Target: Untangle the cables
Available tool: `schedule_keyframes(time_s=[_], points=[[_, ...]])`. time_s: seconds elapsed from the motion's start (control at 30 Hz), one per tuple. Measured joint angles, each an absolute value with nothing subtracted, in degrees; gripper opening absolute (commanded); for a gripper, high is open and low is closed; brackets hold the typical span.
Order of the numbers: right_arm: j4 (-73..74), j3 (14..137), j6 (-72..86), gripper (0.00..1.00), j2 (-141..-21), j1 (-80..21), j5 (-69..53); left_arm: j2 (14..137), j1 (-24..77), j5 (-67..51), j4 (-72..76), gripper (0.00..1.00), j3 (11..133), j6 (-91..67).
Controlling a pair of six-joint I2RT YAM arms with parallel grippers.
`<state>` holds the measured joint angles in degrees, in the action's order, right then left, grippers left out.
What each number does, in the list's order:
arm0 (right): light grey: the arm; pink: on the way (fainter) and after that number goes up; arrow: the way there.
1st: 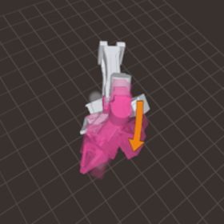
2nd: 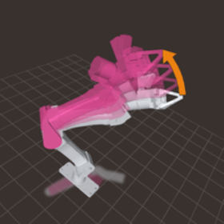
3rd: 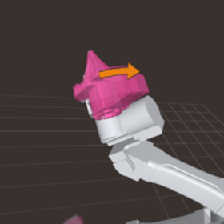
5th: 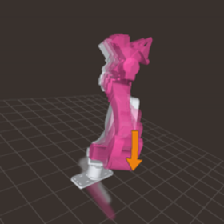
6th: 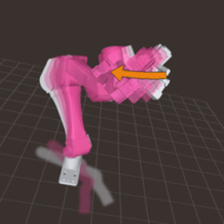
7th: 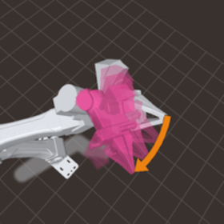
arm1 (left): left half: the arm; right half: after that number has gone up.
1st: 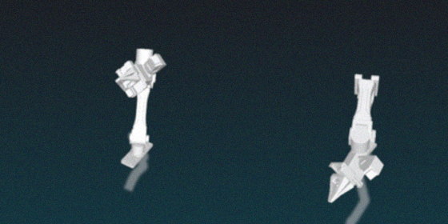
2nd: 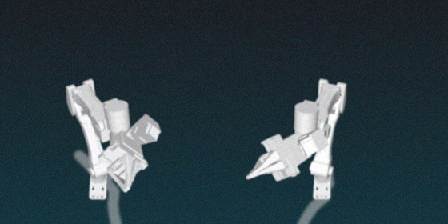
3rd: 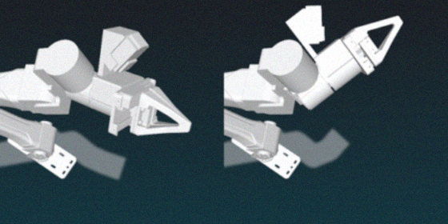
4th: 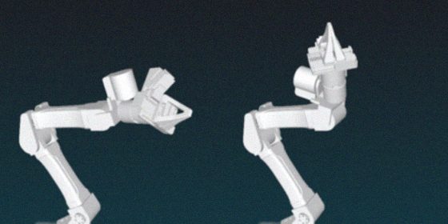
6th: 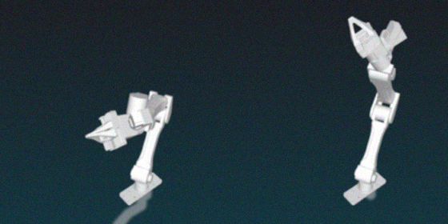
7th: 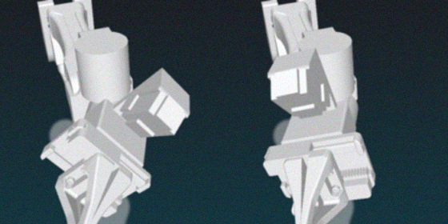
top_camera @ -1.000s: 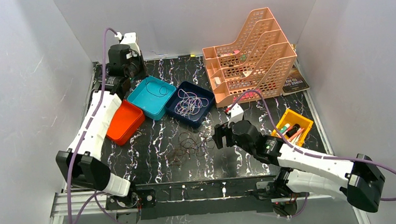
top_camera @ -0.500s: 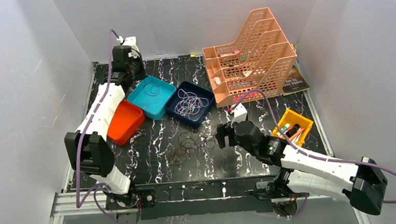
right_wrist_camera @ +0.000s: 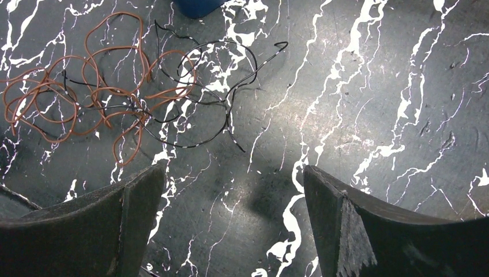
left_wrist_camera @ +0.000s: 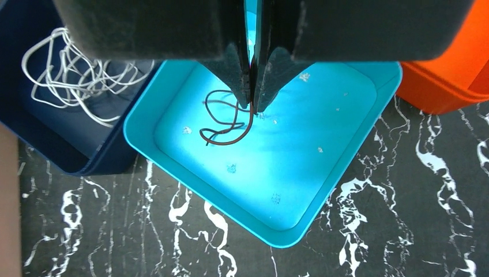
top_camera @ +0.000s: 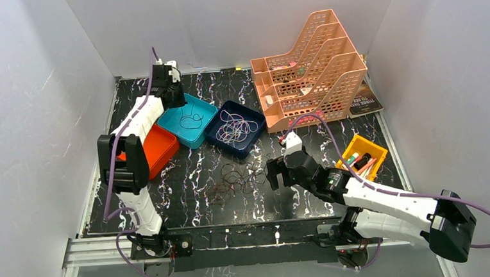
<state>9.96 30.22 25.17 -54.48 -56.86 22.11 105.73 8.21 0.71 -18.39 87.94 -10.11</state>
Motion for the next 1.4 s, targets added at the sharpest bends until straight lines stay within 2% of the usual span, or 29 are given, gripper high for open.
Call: schedule_keyframes(time_s=[0.1,0.2,0.3,0.57,0.7,1.0,1.4], points=[[10.3,30.2,25.2,0.98,-54.5,-56.9,21.7,109.0,7.9,0.3,-18.4,0.12,88.9,-10.1],[10.6,30.2,25.2,0.98,-54.5,-56.9,21.6,112.0,7.6,-0.2,-18.4,0.30,89.9,-10.1],[10.6,30.2,25.2,0.98,-54.4,-56.9,21.4,113.4,7.3,-0.4,-18.6,0.43,90.1,-10.3],[10.7,30.3,25.1,0.98,-53.6,-56.9,21.1,113.1,6.9,0.1,-18.4,0.59,90.6,-10.7],[10.7,30.3,25.1,0.98,-53.3,-56.9,21.1,111.8,6.9,0.8,-18.4,0.62,90.6,-10.6],[10.6,30.7,24.8,0.98,-52.4,-56.9,20.7,105.0,6.9,0.6,-18.3,0.63,86.8,-11.2],[10.3,32.6,24.6,0.98,-52.4,-56.9,18.2,78.7,10.2,-4.2,-18.0,0.62,62.9,-18.5]])
